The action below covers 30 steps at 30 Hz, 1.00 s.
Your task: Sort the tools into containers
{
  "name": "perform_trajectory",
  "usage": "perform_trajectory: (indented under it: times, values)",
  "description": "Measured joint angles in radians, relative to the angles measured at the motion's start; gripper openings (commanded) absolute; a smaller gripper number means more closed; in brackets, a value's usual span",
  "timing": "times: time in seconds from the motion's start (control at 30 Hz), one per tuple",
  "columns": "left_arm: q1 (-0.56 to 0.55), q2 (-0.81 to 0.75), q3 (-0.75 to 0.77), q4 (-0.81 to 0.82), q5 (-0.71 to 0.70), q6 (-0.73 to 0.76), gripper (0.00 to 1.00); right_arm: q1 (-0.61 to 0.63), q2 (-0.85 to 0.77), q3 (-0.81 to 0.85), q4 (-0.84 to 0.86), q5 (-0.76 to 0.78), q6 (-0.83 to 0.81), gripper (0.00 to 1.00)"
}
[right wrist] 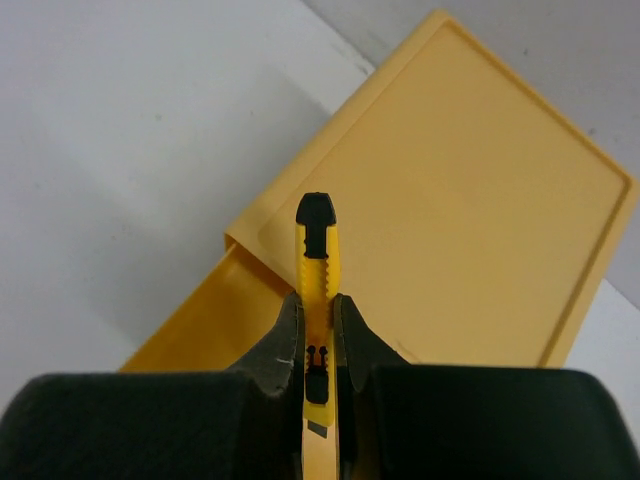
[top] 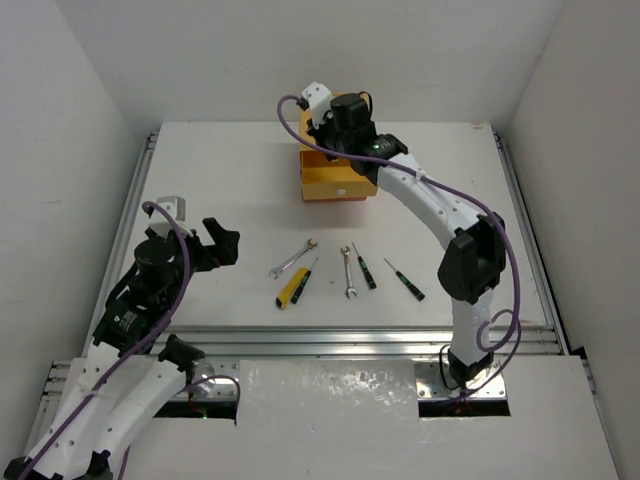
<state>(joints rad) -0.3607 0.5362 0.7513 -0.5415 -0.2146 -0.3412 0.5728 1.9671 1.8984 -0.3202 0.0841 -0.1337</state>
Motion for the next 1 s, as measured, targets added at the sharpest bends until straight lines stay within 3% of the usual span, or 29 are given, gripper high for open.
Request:
perform_trajectory:
  times: [0.33, 0.4, 0.47, 0.67, 0.73, 0.83, 0.87, 0.9, 1.0]
  values:
    - [0.000, 0.002, 0.000, 0.000, 0.007, 0.000, 1.00, -0.039, 0.012, -0.092, 0.013, -0.039, -0.084, 0.20]
    - [0.000, 0.005, 0.000, 0.000, 0.009, 0.001, 1.00, -0.039, -0.005, -0.102, 0.013, -0.043, -0.089, 0.24]
    - [0.000, 0.008, 0.000, 0.000, 0.010, 0.001, 1.00, -0.039, -0.030, -0.114, 0.013, -0.049, -0.092, 0.36]
    - [0.000, 0.009, 0.000, 0.000, 0.011, 0.003, 1.00, -0.039, -0.131, -0.147, 0.031, -0.094, -0.095, 0.42]
    - [0.000, 0.009, 0.000, 0.001, 0.013, 0.003, 1.00, -0.039, -0.162, -0.153, 0.034, -0.108, -0.094, 0.51]
    - [0.000, 0.009, 0.000, 0.001, 0.014, 0.003, 1.00, -0.036, -0.180, -0.151, 0.029, -0.146, -0.071, 0.55]
    - [0.000, 0.009, 0.000, 0.001, 0.014, 0.003, 1.00, -0.030, -0.180, -0.148, 0.021, -0.156, -0.050, 0.67]
    - [0.000, 0.009, 0.000, 0.001, 0.013, 0.003, 1.00, -0.022, -0.179, -0.147, 0.009, -0.157, -0.024, 0.71]
    - [0.000, 0.011, 0.000, 0.000, 0.005, 0.003, 1.00, 0.055, -0.177, -0.161, -0.034, -0.083, 0.071, 0.75]
